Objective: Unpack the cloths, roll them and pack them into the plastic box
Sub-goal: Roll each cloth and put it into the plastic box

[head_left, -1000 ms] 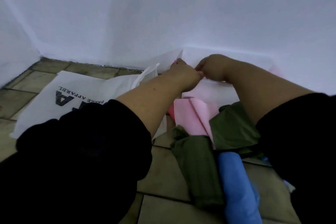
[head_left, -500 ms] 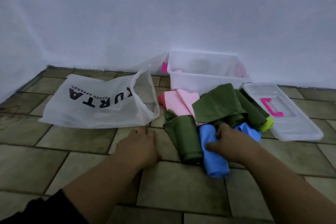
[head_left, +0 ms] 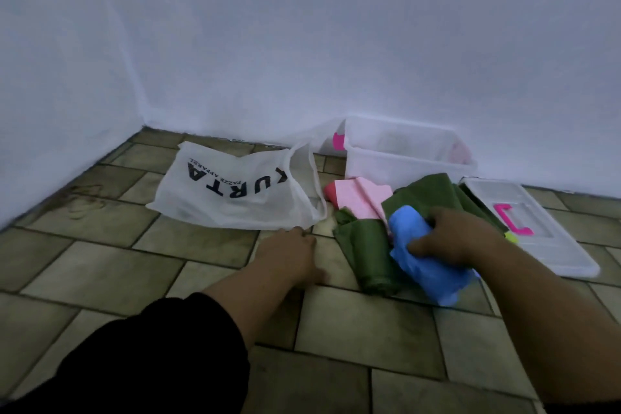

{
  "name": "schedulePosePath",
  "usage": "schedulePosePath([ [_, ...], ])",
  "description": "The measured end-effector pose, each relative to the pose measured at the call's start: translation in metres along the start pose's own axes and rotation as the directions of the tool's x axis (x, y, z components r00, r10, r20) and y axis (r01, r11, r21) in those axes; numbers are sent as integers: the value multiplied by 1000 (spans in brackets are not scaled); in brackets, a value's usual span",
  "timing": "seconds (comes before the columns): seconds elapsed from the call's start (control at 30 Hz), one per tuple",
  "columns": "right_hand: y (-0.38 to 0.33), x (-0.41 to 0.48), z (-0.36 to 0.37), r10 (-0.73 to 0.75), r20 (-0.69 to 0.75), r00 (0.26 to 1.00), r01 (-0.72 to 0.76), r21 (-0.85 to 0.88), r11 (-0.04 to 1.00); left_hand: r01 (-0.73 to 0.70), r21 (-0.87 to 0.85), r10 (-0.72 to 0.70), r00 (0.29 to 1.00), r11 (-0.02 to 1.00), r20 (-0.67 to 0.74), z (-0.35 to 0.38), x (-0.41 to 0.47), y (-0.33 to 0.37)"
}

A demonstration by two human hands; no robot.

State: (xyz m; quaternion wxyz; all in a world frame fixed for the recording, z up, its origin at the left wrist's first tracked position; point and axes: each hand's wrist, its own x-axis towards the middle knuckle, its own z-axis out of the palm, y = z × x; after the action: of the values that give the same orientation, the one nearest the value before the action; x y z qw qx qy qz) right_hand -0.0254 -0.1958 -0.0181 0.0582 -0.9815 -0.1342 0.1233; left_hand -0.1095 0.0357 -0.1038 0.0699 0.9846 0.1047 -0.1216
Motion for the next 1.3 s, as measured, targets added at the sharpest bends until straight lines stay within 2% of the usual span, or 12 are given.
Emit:
schedulePosePath([
  [0.1,-51,-4,3,-217,-143,966,209,-69,976,53,-458,-128,982,887,-136,-32,2,-15],
  [0.13,-69,-6,10,-289,-211,934,272,-103,957,8,-537,-192,938,844,-288,-46,1,-22],
  [0.2,-101,-8,29,-421,-361,832,384,-173,907,-145,-633,-325,759,761,-564,-76,-4,-33],
  [0.27,-124,-12,52,-534,-412,738,450,-288,845,-325,-640,-300,678,697,-671,-96,-8,-35],
  [0.33,-133,-22,79,-607,-409,681,480,-378,792,-354,-639,-156,784,683,-601,-100,-10,-30],
  [0.43,-131,-44,119,-662,-402,633,530,-398,749,-179,-670,49,977,720,-209,-76,-11,-20],
  [0.5,-126,-53,134,-635,-420,649,544,-327,772,-12,-640,98,990,769,100,-54,-12,-18],
  [0.57,-120,-60,136,-581,-410,703,526,-250,813,112,-622,82,958,775,275,-37,-12,-19],
  [0.63,-115,-64,134,-550,-366,751,511,-205,835,155,-673,73,952,724,298,-29,-11,-20],
  [0.83,-108,-61,126,-507,-225,832,477,-174,861,21,-545,137,959,838,248,-27,-6,-16],
  [1.07,-86,-60,112,-570,-186,800,541,-187,820,-75,-441,173,967,894,187,-21,-10,-12],
  [1.3,-86,-51,103,-528,-85,845,502,-213,838,-53,-349,142,962,936,235,-11,-12,-15],
])
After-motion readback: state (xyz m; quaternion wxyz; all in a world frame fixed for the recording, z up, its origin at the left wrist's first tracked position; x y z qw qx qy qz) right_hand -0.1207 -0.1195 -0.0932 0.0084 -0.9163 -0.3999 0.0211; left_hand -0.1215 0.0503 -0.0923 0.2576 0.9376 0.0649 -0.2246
